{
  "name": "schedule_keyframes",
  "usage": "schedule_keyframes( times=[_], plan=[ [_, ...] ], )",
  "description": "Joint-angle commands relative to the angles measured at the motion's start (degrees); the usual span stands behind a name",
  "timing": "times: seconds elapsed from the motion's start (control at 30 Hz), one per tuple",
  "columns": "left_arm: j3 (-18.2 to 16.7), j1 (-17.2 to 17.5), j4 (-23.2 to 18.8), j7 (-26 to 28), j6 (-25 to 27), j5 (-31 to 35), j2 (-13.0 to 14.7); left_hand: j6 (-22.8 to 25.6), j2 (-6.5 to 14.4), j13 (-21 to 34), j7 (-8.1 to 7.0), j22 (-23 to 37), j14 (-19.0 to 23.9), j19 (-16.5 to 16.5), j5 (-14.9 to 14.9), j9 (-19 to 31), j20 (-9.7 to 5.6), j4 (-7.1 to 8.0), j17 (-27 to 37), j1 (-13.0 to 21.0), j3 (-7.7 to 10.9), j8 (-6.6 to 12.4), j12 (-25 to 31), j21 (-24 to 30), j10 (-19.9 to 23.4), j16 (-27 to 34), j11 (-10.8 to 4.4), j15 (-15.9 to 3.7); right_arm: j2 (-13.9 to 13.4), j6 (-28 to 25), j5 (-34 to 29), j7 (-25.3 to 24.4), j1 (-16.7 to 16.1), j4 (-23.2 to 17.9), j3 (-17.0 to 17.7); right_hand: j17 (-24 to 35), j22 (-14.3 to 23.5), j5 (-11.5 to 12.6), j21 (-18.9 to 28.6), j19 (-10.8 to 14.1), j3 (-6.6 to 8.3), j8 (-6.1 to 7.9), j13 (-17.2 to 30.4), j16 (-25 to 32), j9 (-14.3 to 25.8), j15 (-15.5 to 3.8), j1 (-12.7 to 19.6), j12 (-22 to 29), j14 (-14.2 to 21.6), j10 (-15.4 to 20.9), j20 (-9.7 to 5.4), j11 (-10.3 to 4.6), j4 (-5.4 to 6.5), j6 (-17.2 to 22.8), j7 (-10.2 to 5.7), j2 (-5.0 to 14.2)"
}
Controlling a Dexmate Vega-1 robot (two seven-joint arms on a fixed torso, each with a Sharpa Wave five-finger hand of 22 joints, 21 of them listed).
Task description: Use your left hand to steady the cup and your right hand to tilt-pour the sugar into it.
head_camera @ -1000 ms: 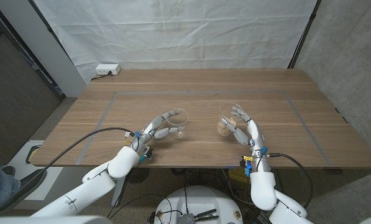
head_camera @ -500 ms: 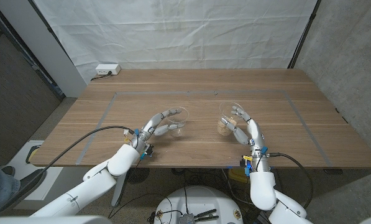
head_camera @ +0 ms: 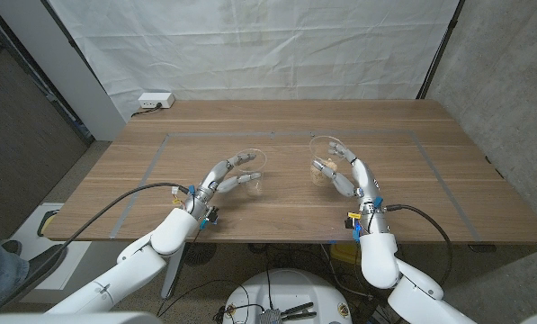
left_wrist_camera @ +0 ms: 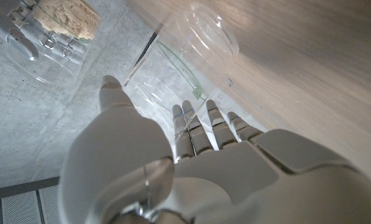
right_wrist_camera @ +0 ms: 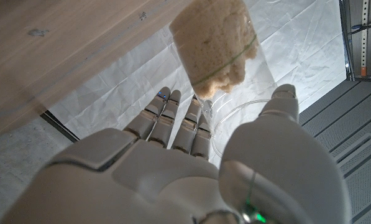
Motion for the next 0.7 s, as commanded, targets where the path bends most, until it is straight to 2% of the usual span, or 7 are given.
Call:
schedule_keyframes(
  times=[0.03, 0.17, 0.37, 0.53, 0.7],
  plan=[
    [-1.37, 0.59, -0.62, -0.29, -1.0, -1.31, 0.47, -0.11, 0.05, 0.15, 0.06, 0.12, -0.39, -0.56, -0.18, 0.14, 0.0, 0.14, 0.18, -0.61, -0.47, -0.37, -0.38, -0.35, -0.17, -0.42, 0.35, -2.6, -0.26, -2.71, -0.69, 3.57, 3.78, -1.78, -0.72, 0.14, 0.28, -0.27, 0.44, 1.76, 0.24, -0.3, 0.25, -0.02, 0.2, -3.64, 0.5, -0.22, 0.6, 0.39, -2.05, 0.07, -0.08, 1.88, -1.48, 0.48],
    [-1.71, 0.82, -0.55, -0.16, -1.3, -1.42, 0.56, -0.19, -0.11, 0.16, 0.11, 0.12, -0.4, -0.67, -0.27, 0.14, 0.03, 0.24, 0.19, -0.84, -0.66, -0.5, -0.48, -0.42, -0.19, -0.47, 0.29, -2.62, -1.02, -3.36, -0.57, 5.88, 5.38, -1.83, -0.99, 0.12, 0.25, -0.48, 0.87, 3.05, 0.3, -0.37, 0.25, 0.12, 0.21, -3.49, 0.68, -0.26, 1.1, 0.56, -1.76, 0.31, -0.14, 2.02, -1.32, 0.53],
    [-2.02, 1.09, -0.88, -0.29, -1.1, -1.73, 0.78, -0.33, -0.36, 0.19, 0.14, 0.14, -0.5, -0.81, -0.44, 0.14, 0.12, 0.48, 0.22, -1.31, -1.06, -0.79, -0.74, -0.52, -0.28, -0.65, 0.37, -2.58, -2.09, -4.73, -1.35, 9.19, 7.76, -2.78, -1.71, 0.11, 0.23, -0.6, 0.88, 3.23, 0.36, -0.41, 0.25, 0.19, 0.21, -3.53, 0.87, -0.26, 1.42, 0.73, -1.86, 0.41, -0.23, 2.12, -1.24, 0.55],
    [-2.24, 1.3, -1.47, -0.11, -0.59, -1.34, 1.07, -0.63, -0.47, 0.21, 0.19, 0.14, -0.68, -0.93, -0.55, 0.16, 0.14, 0.64, 0.24, -1.57, -1.29, -1.08, -1.01, -0.6, -0.57, -0.81, 0.73, -2.44, -2.86, -8.91, -6.22, 10.61, 9.42, -4.88, -2.74, 0.1, 0.21, -0.7, 1.0, 3.68, 0.43, -0.43, 0.25, 0.19, 0.22, -3.45, 1.08, -0.26, 1.57, 0.87, -1.77, 0.51, -0.32, 2.23, -1.09, 0.61],
    [-2.23, 1.23, -1.47, -0.58, -0.41, -1.59, 1.31, -0.57, -0.51, 0.22, 0.19, 0.15, -0.74, -0.77, -0.62, 0.16, 0.29, 0.7, 0.24, -1.65, -1.41, -1.18, -1.05, -0.56, -0.4, -0.9, 0.55, -2.88, -2.91, -10.23, -5.81, 13.23, 10.56, -5.88, -3.05, 0.1, 0.19, -0.79, 0.99, 3.8, 0.46, -0.46, 0.25, 0.21, 0.22, -3.53, 1.14, -0.28, 1.73, 0.93, -1.68, 0.54, -0.34, 2.29, -1.07, 0.64]
  ],
)
